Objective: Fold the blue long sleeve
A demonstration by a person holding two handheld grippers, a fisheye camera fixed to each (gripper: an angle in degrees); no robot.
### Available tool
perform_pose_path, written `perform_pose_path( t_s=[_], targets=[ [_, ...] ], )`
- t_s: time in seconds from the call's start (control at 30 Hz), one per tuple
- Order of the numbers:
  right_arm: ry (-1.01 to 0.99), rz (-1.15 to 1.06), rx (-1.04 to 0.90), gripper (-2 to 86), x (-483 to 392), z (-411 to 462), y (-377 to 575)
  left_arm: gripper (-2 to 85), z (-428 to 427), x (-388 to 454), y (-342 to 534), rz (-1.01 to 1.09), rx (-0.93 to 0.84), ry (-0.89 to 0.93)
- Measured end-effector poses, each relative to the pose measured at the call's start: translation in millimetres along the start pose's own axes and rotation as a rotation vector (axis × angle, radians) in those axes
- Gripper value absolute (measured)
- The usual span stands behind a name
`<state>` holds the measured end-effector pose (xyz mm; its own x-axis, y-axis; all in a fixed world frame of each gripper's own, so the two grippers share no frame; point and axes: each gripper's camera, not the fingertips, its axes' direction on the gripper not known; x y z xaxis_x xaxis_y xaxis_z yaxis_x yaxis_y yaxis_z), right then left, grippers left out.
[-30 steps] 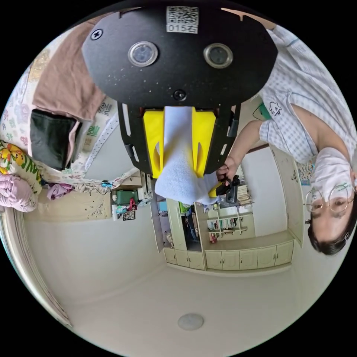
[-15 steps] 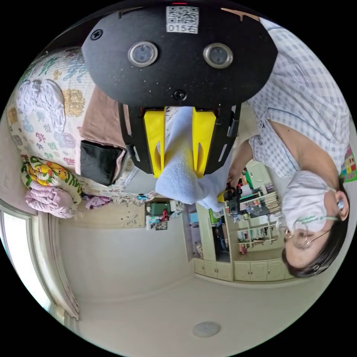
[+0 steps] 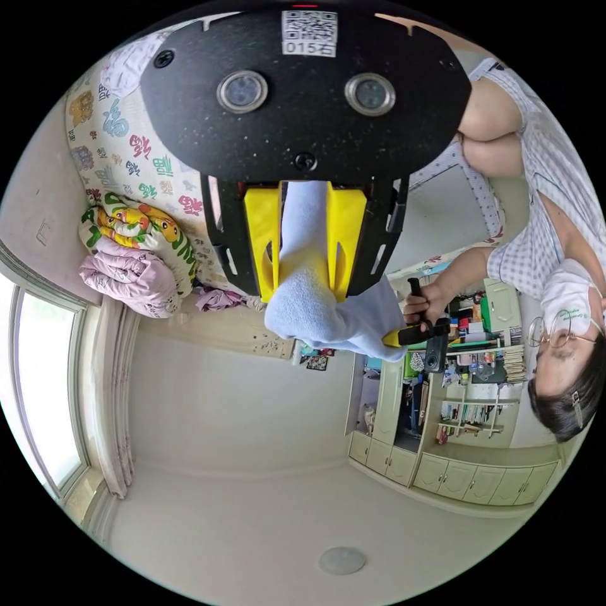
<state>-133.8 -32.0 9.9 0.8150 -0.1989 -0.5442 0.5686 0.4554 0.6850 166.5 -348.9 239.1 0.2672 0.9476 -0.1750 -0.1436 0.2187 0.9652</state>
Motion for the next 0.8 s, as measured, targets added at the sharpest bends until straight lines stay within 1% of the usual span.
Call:
perform_pose_path(
  t_s=[0.17, 0.27, 0.33, 0.4, 0.43, 0.47, 0.5, 0.53, 0.57, 0.6, 0.63, 0.67, 0.7, 0.77, 0.8],
  targets=[
    [0.010, 0.016, -0.024, 11.3, 46.7, 58.4, -0.2, 8.1, 57.0, -52.6, 20.1, -0.052, -0.034, -0.001],
    [0.024, -0.007, -0.033, 11.3, 68.9, 99.4, -9.7, 8.1, 83.8, -91.3, 34.8, -0.096, -0.018, -0.009],
    [0.075, -0.049, -0.048, 11.3, 80.8, 134.3, -20.0, 8.2, 100.4, -118.4, 43.1, -0.116, 0.008, -0.041],
    [0.172, -0.040, -0.116, 11.7, 111.5, 205.5, -34.0, 8.9, 136.0, -161.8, 53.1, -0.108, 0.011, -0.179],
    [0.208, -0.017, -0.142, 12.2, 122.0, 227.6, -34.9, 9.2, 148.0, -175.3, 57.8, -0.111, 0.004, -0.225],
    [0.307, 0.063, -0.204, 13.2, 144.3, 274.4, -31.5, 9.7, 175.1, -205.8, 72.0, -0.146, -0.034, -0.329],
    [0.436, 0.169, -0.292, 12.7, 164.8, 321.5, -19.7, 10.3, 205.0, -237.1, 92.0, -0.210, -0.131, -0.451],
    [0.499, 0.227, -0.352, 12.4, 174.2, 344.6, -10.5, 10.3, 219.4, -251.5, 103.8, -0.243, -0.198, -0.514],
    [0.572, 0.314, -0.488, 10.2, 188.2, 389.1, 12.6, 10.3, 241.8, -274.8, 128.8, -0.308, -0.328, -0.619],
    [0.520, 0.343, -0.626, 8.9, 193.7, 430.6, 39.1, 10.2, 251.4, -287.3, 153.9, -0.342, -0.377, -0.656],
    [0.475, 0.344, -0.701, 8.7, 194.0, 450.4, 53.0, 10.1, 252.6, -290.4, 164.9, -0.346, -0.380, -0.649],
    [0.486, 0.317, -0.764, 8.4, 188.5, 472.2, 70.3, 9.9, 250.8, -294.2, 182.7, -0.352, -0.385, -0.632],
    [0.568, 0.212, -0.712, 8.0, 174.1, 469.3, 74.1, 9.9, 245.7, -295.8, 195.8, -0.349, -0.402, -0.632],
    [0.663, 0.135, -0.660, 8.0, 165.7, 453.0, 71.4, 10.1, 230.9, -291.9, 208.3, -0.327, -0.409, -0.626],
    [0.644, 0.114, -0.617, 8.3, 161.5, 433.4, 65.1, 10.2, 216.4, -285.8, 213.7, -0.322, -0.393, -0.589]
  ],
)
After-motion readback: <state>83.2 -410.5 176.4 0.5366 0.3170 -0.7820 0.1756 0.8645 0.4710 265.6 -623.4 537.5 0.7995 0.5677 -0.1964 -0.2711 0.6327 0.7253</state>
